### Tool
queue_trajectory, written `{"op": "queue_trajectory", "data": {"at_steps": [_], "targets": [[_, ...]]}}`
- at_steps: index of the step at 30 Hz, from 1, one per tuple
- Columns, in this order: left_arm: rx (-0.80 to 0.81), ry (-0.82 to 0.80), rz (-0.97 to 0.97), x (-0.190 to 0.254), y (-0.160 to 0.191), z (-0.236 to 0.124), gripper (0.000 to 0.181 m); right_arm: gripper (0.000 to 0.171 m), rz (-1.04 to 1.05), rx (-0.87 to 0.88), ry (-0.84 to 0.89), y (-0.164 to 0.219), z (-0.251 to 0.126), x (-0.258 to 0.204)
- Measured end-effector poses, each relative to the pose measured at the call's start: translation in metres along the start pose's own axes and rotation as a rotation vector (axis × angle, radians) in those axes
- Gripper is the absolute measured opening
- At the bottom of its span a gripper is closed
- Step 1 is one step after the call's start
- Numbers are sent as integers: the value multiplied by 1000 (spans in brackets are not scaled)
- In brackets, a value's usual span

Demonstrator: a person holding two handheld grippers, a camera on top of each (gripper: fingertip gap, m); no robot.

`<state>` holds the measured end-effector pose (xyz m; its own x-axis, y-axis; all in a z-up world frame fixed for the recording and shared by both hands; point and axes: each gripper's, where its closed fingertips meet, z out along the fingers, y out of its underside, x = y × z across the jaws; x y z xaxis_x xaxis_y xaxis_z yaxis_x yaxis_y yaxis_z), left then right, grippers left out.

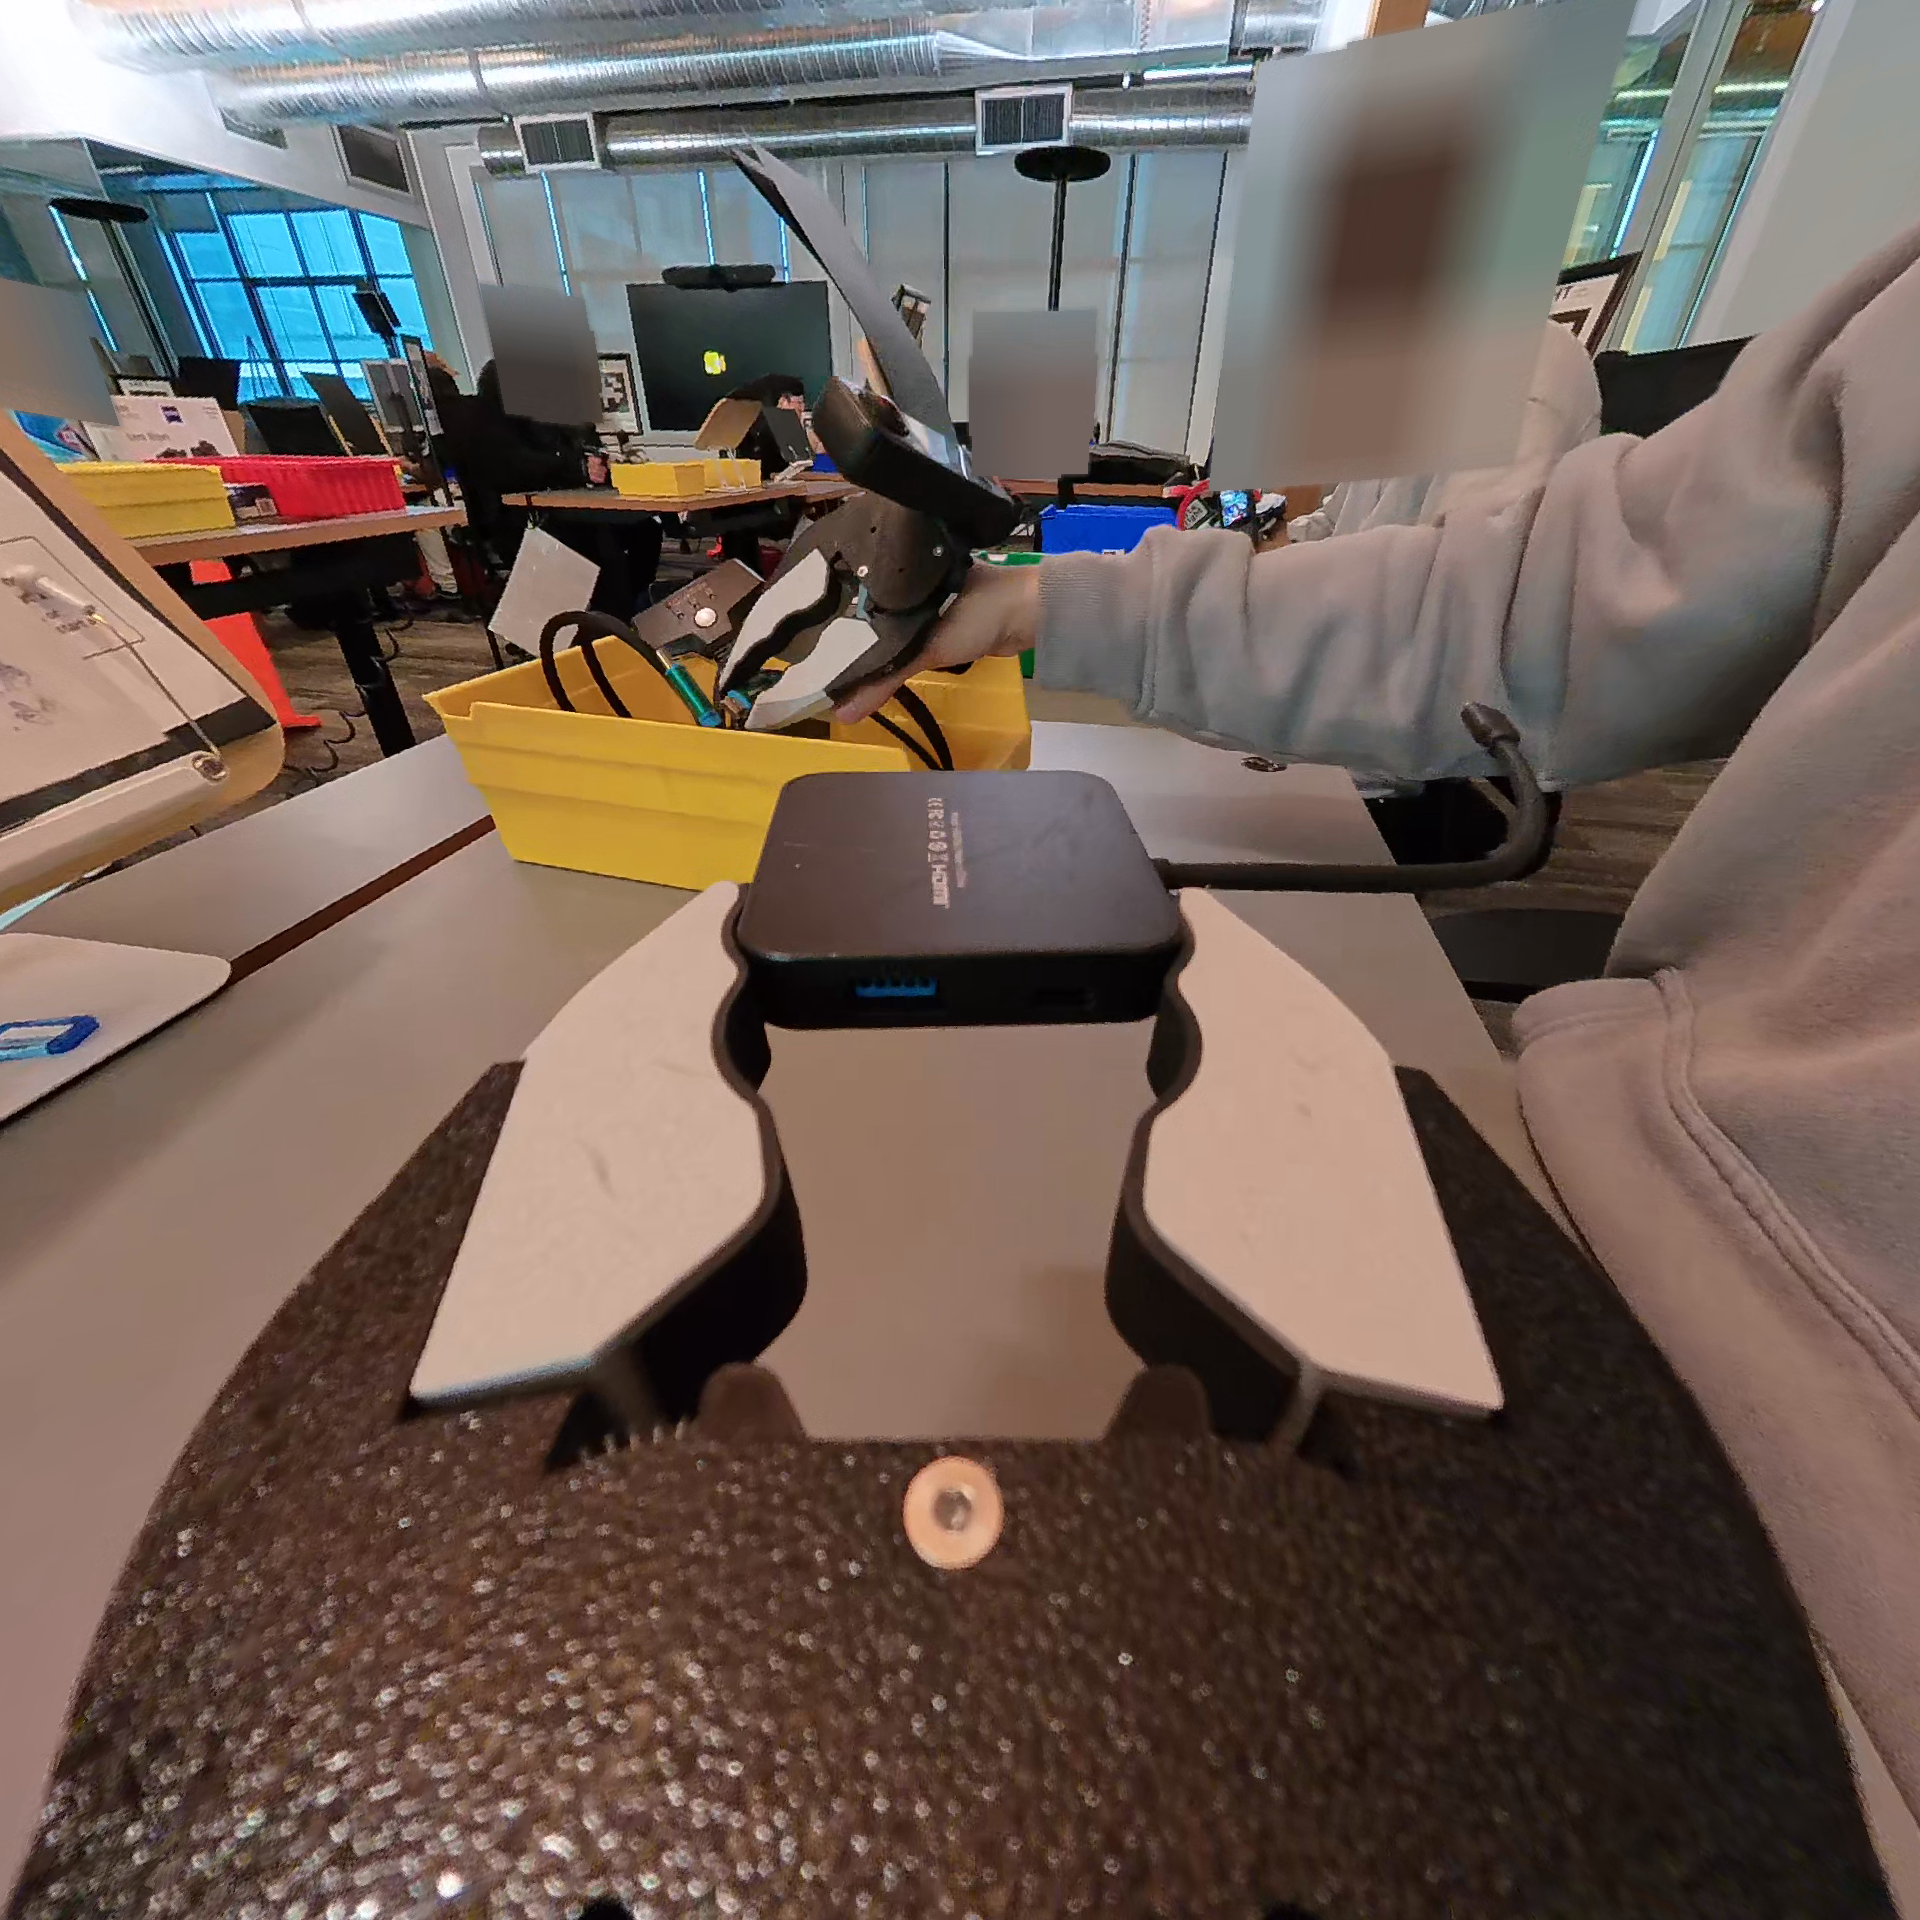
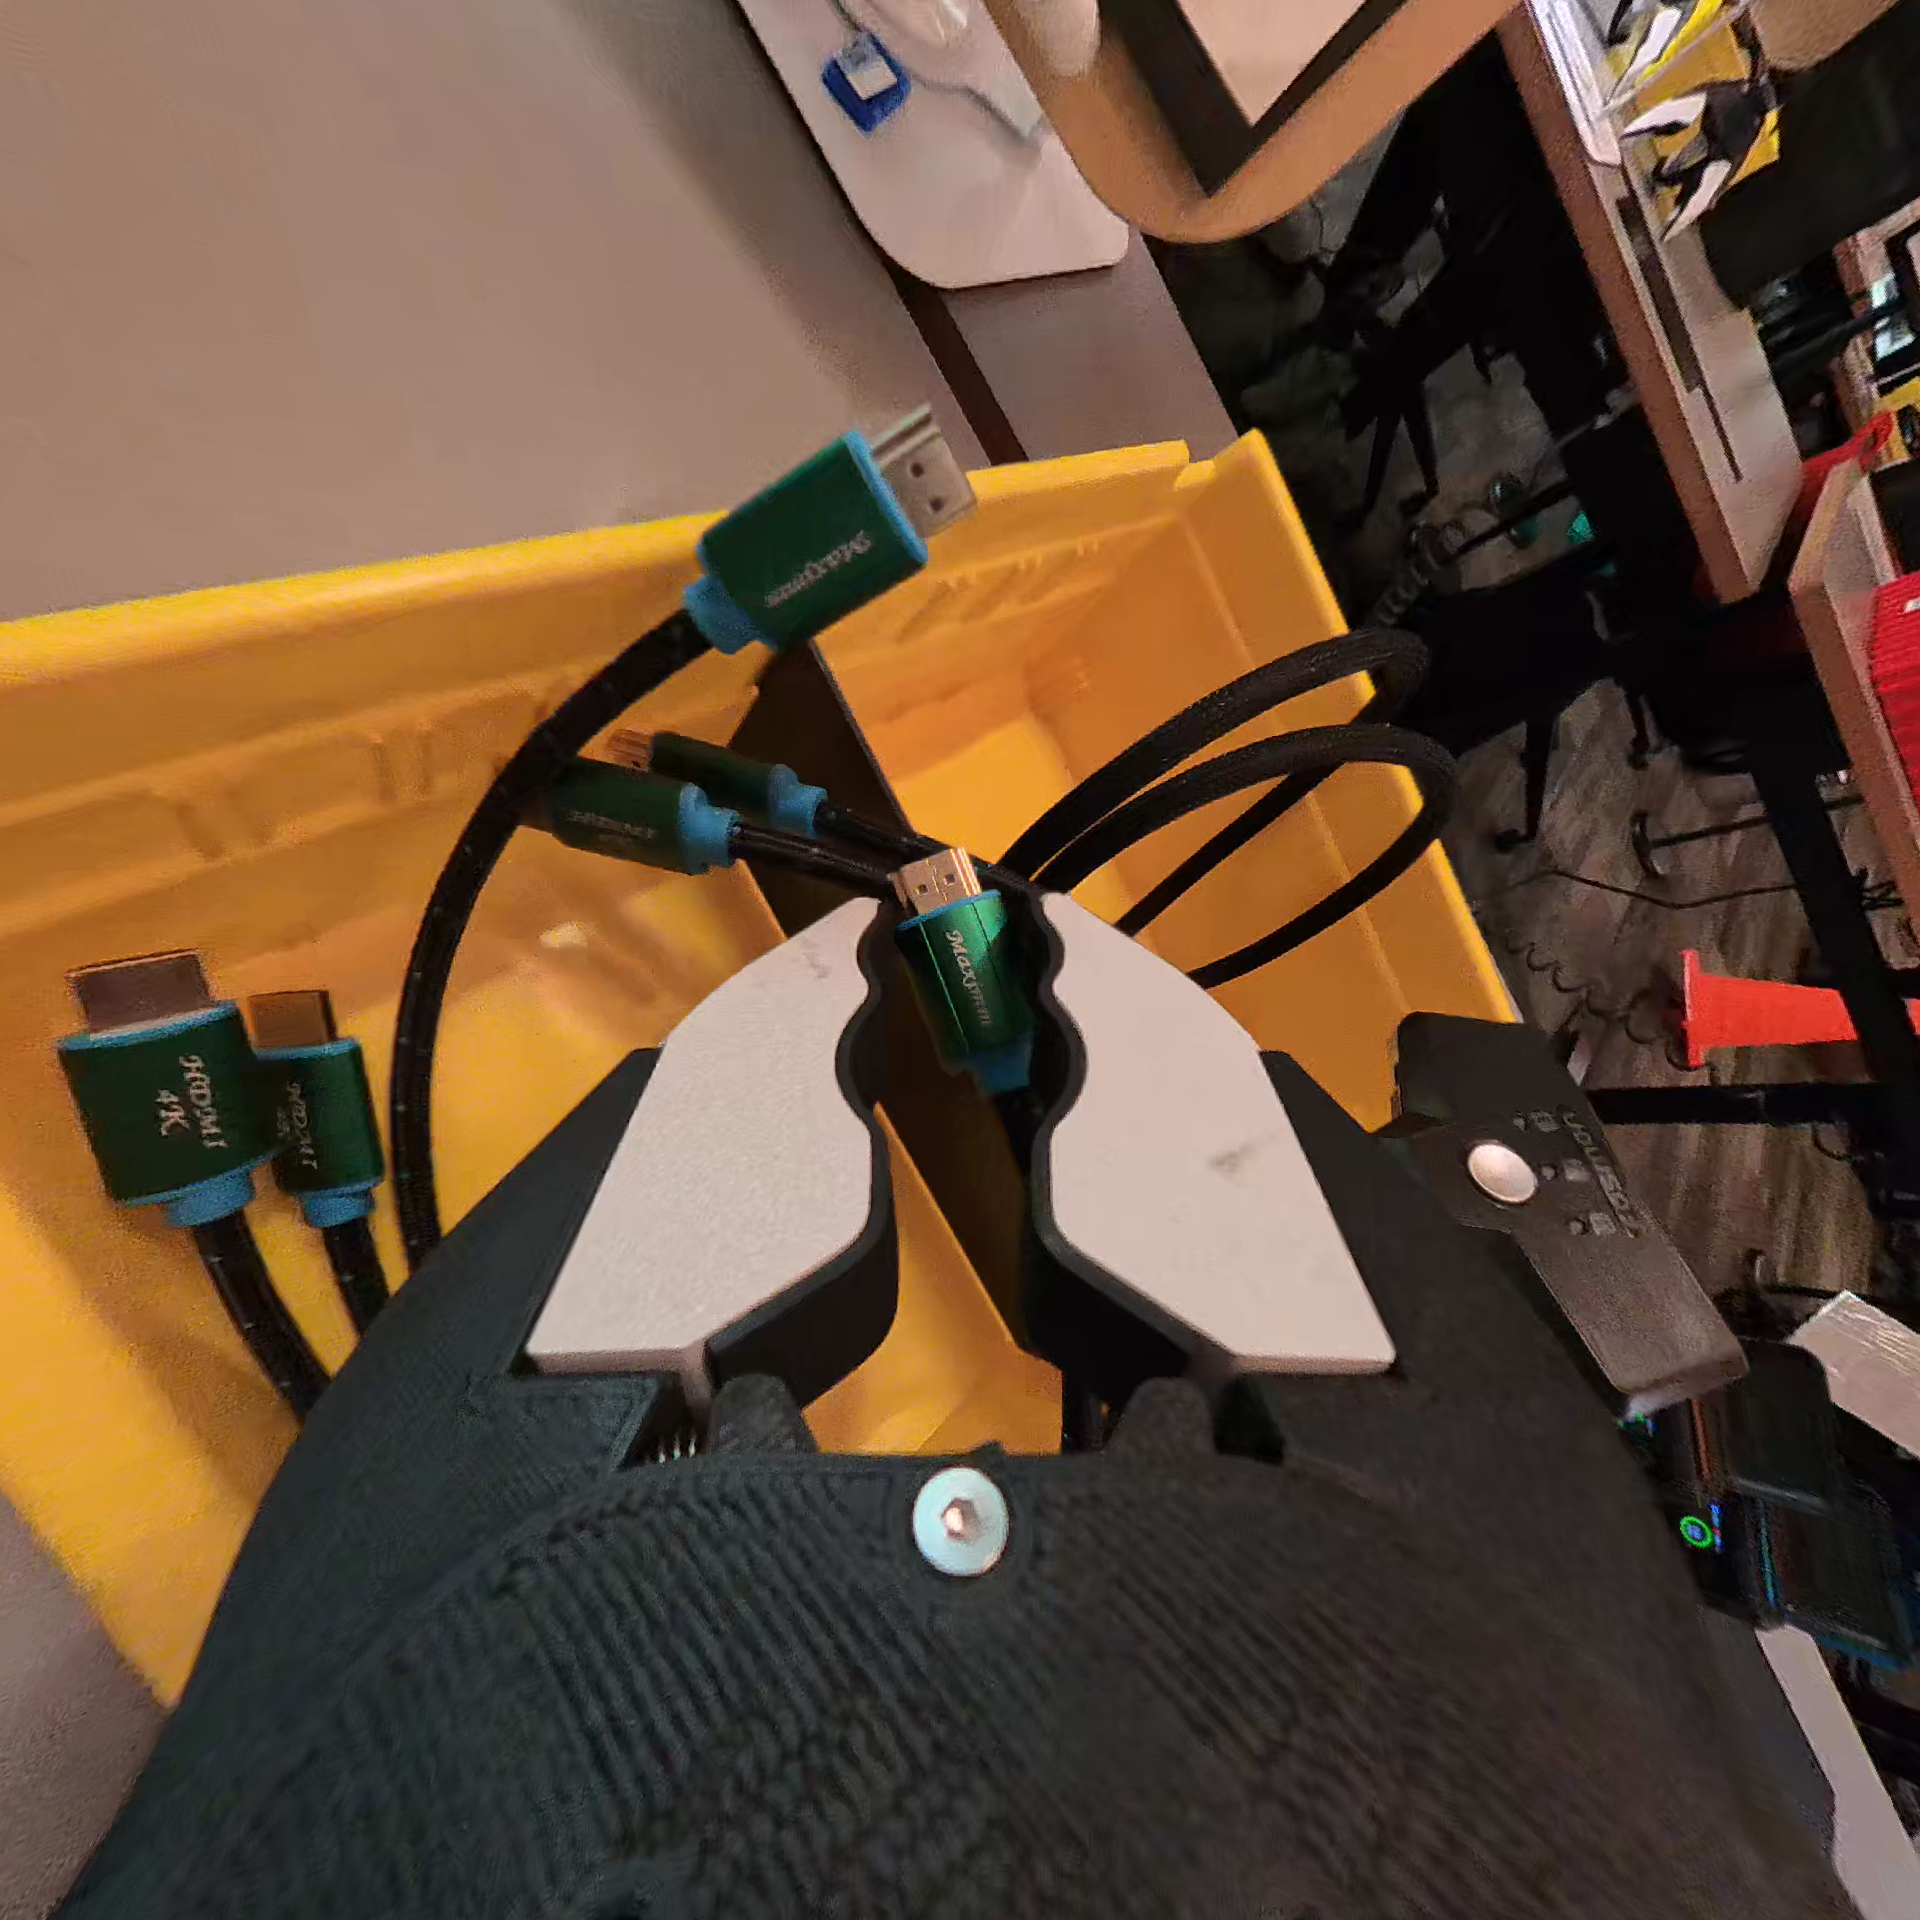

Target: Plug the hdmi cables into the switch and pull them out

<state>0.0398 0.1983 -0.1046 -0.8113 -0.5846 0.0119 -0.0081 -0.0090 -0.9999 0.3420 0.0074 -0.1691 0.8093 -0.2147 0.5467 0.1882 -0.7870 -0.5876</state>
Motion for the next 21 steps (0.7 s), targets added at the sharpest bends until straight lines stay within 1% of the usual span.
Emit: {"op": "queue_trajectory", "data": {"at_steps": [2,4,5,7,9,10,11,12,13,14,15,16,18,19,21], "targets": [[0,-9,-6,-1,-1,-3,72,32,-6,4,-10,0,2,1],[8,-20,-10,-3,-2,-7,72,36,-19,26,58,-3,-4,11],[16,-25,-15,-3,-2,-10,72,42,-20,36,80,-5,-9,15],[34,-36,-23,-5,-2,-13,72,52,12,77,62,-13,-26,15],[46,-51,-14,-8,-3,-14,72,77,159,163,42,-31,-52,17],[46,-50,-5,-8,-3,-12,72,89,271,219,-11,-45,-67,12],[43,-42,8,-7,-4,-10,72,98,401,279,-76,-62,-82,6],[36,-30,23,-6,-5,-5,72,93,541,335,-169,-80,-95,-4],[27,-14,37,-4,-6,2,72,90,663,399,-303,-102,-106,-22],[20,3,56,-2,-7,9,72,91,740,458,-466,-125,-118,-45],[19,20,82,1,-9,18,72,87,792,485,-634,-145,-128,-71],[22,39,110,4,-12,28,72,85,833,472,-783,-160,-133,-99],[31,76,168,11,-17,47,72,91,883,439,-1045,-186,-142,-149],[35,92,197,15,-18,55,72,89,924,429,-1148,-196,-145,-168],[42,113,255,22,-21,68,72,81,1019,413,-1295,-212,-145,-190]]}}
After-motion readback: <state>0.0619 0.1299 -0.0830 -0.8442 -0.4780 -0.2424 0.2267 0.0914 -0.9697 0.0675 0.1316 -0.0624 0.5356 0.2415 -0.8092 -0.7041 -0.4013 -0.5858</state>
